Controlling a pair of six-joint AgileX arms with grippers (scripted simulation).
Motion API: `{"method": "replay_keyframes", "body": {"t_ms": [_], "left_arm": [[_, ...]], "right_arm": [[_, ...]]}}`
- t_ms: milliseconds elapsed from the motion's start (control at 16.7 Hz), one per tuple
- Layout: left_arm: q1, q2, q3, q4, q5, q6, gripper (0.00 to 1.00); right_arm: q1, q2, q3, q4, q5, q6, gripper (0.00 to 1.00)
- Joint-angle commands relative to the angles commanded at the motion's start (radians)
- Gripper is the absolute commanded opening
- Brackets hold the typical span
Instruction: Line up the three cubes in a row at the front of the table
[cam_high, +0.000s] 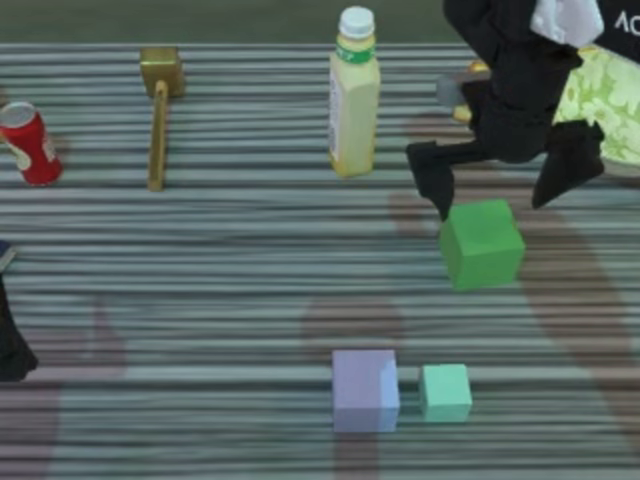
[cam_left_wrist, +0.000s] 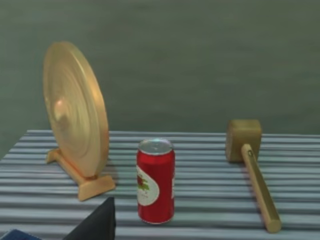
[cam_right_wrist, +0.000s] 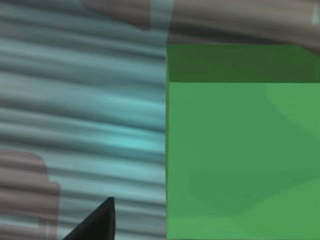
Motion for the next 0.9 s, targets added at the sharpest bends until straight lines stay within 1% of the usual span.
{"method": "replay_keyframes", "body": {"t_ms": [240,600,900], "left_arm": [[0.000,0.000,0.000,0.000,0.000,0.000,1.00],[0.000,0.000,0.000,0.000,0.000,0.000,1.00],[0.000,0.000,0.000,0.000,0.000,0.000,1.00]], "right_arm": [[-0.003,0.010,-0.036,0.042,0.000,-0.002,1.00],[0.001,0.076,-0.195,0.278,0.001,0.002,1.00],[0.002,0.088,-0.218,0.305,0.001,0.003,1.00]]}}
